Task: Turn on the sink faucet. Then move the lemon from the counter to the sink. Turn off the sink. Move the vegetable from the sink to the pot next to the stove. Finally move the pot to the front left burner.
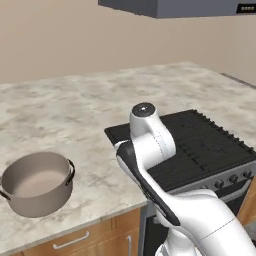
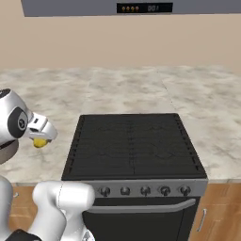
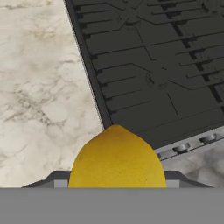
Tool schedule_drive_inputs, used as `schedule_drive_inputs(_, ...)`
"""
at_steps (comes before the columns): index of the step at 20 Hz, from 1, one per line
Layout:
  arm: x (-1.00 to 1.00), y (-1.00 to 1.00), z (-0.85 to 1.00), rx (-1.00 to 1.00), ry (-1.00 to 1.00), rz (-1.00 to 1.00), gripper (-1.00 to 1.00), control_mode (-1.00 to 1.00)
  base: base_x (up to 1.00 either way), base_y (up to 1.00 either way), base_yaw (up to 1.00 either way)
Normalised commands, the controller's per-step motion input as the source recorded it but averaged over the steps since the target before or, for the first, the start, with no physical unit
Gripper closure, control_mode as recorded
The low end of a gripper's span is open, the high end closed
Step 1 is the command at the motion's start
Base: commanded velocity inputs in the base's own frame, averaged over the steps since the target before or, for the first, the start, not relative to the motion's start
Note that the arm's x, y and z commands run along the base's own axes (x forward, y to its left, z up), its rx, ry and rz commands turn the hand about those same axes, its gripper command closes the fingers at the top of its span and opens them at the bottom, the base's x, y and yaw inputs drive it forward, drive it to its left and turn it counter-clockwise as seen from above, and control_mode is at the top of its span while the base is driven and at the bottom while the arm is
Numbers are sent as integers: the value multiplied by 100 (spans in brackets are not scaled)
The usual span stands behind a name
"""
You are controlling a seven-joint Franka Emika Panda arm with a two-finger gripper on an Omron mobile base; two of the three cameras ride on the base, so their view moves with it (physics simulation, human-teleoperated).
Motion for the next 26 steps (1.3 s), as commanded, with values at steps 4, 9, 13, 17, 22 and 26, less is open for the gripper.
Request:
schedule_drive_inputs(4, 0, 0, 0, 0, 0, 0, 100, 100, 53, 16, 13)
schedule_drive_inputs(9, 0, 0, 0, 0, 0, 0, 100, 100, 56, 2, 27)
schedule_drive_inputs(13, 0, 0, 0, 0, 0, 0, 100, 100, 52, 0, 29)
schedule_drive_inputs(17, 0, 0, 0, 0, 0, 0, 100, 100, 31, 0, 18)
schedule_drive_inputs(22, 0, 0, 0, 0, 0, 0, 100, 100, 0, 0, 2)
schedule_drive_inputs(26, 1, 10, 0, 0, 0, 0, 100, -100, 0, 0, 0)
